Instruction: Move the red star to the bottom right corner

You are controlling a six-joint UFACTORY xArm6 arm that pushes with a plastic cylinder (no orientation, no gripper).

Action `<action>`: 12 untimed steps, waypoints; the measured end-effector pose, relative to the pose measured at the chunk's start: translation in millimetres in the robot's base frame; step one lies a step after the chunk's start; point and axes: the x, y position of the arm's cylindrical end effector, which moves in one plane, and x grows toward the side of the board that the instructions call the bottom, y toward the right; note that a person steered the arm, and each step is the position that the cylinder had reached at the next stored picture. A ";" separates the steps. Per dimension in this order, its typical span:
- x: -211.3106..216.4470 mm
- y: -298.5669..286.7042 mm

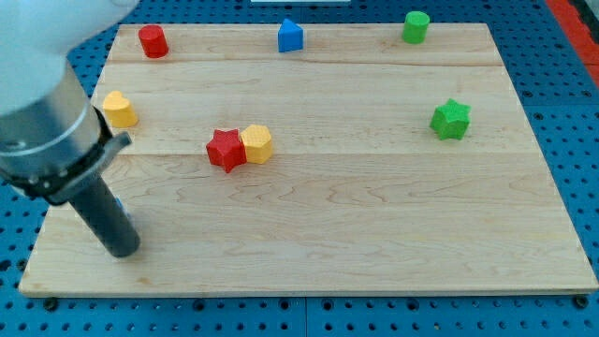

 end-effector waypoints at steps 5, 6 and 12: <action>-62.9 28.1; -48.1 42.5; -93.2 40.2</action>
